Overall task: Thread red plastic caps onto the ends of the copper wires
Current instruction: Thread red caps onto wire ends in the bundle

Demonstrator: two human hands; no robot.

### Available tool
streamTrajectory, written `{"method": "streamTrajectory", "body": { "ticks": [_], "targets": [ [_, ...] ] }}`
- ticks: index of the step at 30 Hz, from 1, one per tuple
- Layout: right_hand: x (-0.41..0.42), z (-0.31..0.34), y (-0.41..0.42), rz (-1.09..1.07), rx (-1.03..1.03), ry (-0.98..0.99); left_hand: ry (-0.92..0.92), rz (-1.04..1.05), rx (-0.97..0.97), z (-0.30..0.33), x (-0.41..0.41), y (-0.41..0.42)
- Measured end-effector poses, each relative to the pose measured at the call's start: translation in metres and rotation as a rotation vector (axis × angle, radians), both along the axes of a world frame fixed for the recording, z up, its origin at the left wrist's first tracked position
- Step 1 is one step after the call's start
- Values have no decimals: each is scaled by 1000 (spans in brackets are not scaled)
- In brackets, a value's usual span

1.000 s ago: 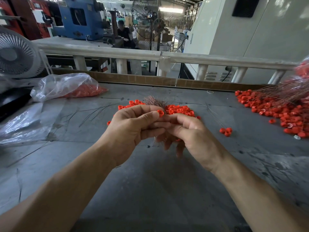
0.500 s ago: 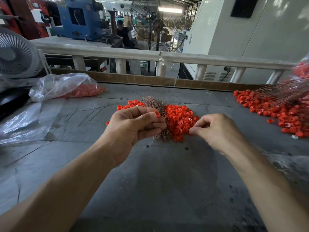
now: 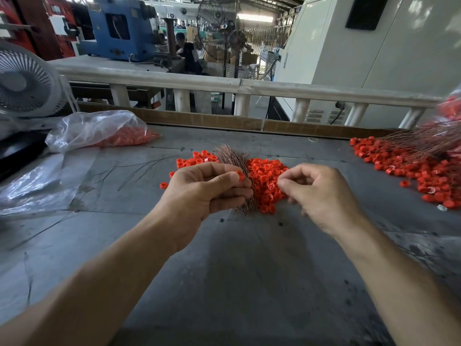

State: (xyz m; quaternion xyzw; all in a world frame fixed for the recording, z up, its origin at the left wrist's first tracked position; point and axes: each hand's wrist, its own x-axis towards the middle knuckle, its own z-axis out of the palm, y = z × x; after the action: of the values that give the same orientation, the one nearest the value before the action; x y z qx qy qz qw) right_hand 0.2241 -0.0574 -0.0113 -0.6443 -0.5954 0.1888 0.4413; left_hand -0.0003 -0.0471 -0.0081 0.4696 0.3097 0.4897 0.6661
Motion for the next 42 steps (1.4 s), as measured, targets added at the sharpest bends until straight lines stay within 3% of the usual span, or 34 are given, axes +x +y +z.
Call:
{"method": "streamTrajectory", "body": {
  "ticks": [3,8,20,34,38,42],
  "targets": [
    [-12,7,-4,201,107,253,-5,-16,7,-1,0,0],
    [-22,5,-6,352,162,352,7,-35,31,-1,1,-2],
    [-34,9,-17,303,295,68,131,23,228,-2,7,-7],
    [-45,13,-22,260,408,-117,148,128,270,-7,9,-6],
    [-48,10,-21,240,423,-106,135,132,266,-8,9,-5],
    [-48,9,-22,240,392,24,227,185,360,-11,11,-4]
  ]
}}
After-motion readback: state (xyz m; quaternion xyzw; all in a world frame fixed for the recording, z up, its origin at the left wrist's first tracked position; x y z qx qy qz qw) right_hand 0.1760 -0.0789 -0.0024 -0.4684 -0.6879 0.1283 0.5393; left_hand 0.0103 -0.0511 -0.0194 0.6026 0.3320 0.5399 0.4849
